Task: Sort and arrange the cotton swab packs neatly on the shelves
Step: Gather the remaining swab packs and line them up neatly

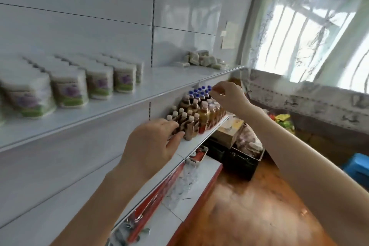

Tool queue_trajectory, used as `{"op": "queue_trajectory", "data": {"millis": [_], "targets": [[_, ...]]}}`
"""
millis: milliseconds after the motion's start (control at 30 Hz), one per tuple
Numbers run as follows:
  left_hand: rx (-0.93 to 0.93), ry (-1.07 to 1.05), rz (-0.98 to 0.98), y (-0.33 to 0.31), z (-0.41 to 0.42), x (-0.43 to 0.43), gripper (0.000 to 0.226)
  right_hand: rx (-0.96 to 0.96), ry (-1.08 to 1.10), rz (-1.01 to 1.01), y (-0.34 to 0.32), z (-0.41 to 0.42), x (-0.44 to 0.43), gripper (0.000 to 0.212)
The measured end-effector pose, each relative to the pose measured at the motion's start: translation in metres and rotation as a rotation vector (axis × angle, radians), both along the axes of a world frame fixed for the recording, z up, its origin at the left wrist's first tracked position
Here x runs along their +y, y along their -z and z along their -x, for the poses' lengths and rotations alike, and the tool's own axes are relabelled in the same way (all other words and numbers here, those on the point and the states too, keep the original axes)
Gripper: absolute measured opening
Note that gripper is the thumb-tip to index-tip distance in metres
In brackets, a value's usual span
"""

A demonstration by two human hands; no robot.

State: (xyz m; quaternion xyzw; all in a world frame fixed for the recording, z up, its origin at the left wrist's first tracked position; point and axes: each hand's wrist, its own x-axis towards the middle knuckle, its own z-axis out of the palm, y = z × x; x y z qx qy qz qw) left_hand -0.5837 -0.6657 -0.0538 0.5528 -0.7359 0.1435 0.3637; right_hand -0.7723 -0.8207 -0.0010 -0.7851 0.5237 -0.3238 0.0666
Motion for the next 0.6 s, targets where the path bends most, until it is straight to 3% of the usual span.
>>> {"op": "queue_trajectory", "data": {"millis": [300, 600], "targets": [[0.041, 0.044, -0.124, 0.011, 0.088, -0.157, 0.022, -0.038, 0.074, -0.035, 0.026, 0.099, -0.123, 0.024], [0.114, 0.066, -0.035, 0.0, 0.149, -0.378, 0.034, -0.021, 0.065, -0.026, 0.01, 0.151, -0.308, 0.028]]}}
